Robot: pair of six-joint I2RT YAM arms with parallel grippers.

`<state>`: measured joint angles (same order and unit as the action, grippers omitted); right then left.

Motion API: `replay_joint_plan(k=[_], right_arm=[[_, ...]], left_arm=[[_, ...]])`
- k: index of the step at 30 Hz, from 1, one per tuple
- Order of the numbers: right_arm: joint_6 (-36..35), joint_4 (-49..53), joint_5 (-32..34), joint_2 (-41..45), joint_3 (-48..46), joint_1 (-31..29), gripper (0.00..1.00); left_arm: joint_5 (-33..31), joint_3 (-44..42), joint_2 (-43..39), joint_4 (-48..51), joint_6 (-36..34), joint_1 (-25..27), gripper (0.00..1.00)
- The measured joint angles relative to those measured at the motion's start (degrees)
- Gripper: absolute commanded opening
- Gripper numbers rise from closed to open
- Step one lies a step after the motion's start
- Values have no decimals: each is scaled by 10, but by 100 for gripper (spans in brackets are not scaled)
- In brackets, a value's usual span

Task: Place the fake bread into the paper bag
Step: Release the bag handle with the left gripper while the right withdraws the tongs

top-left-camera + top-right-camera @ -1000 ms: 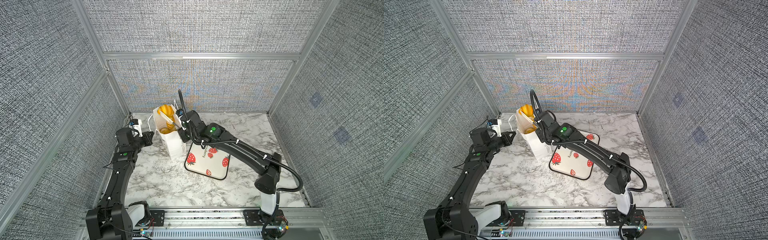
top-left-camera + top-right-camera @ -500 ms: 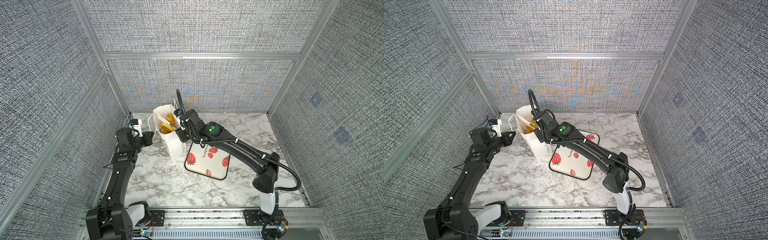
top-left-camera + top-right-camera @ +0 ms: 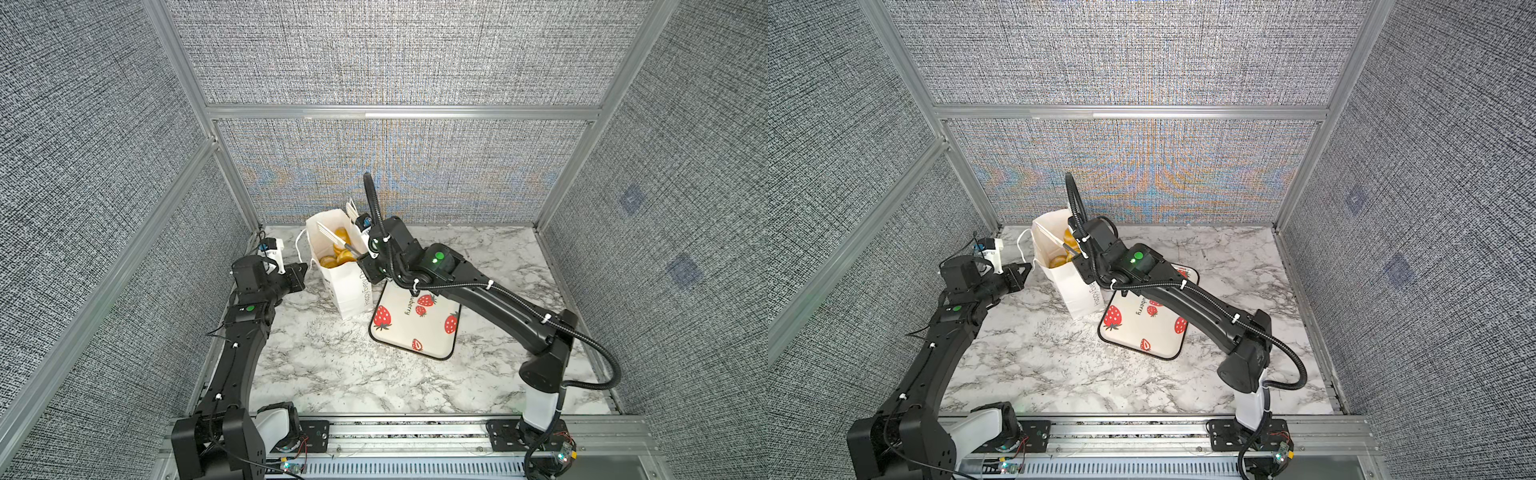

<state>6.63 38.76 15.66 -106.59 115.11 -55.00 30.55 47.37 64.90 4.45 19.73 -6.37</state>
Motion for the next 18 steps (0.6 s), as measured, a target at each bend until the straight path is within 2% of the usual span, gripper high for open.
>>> replay_joint_plan(k=[7, 11, 16, 18], right_arm=[[3, -23, 19, 74, -71, -4, 56], [9, -35, 36, 121, -122, -2, 56], [19, -48, 55, 172, -179, 8, 55], [24, -48, 64, 193, -204, 13, 56]], left_arm=[[0, 0, -7, 0, 0, 0, 0], [0, 0, -14, 0, 0, 0, 8], [0, -1, -28, -6, 0, 0, 28], [0, -1, -32, -14, 0, 1, 40]])
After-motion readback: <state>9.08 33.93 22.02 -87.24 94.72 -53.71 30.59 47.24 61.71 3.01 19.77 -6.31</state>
